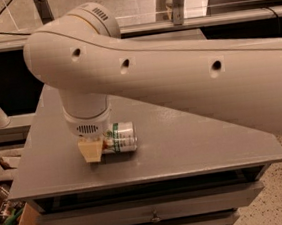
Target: Place 7up can upright
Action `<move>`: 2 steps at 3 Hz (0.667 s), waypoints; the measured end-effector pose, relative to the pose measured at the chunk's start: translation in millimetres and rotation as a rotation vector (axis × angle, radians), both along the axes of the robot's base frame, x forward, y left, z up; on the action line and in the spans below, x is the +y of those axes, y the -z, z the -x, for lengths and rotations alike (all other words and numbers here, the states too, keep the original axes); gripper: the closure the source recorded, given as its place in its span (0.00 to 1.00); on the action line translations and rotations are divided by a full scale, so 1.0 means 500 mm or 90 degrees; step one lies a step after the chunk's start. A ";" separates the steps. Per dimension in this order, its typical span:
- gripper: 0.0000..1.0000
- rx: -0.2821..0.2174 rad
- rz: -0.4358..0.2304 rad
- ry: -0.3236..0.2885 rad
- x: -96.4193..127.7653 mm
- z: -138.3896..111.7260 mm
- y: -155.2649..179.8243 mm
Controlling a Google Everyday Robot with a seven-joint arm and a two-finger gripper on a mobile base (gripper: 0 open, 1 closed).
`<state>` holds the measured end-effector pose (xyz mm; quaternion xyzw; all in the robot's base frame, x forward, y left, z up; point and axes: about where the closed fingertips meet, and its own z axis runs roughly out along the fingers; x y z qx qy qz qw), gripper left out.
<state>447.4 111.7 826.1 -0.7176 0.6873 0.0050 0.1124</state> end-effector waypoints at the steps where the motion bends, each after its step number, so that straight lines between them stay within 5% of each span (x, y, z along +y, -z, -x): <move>1: 0.88 -0.009 -0.012 0.006 0.004 -0.019 -0.018; 2: 1.00 -0.014 -0.078 0.015 0.004 -0.047 -0.051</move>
Offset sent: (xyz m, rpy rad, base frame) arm 0.0436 0.0027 0.0482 0.2949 -0.0166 -0.0393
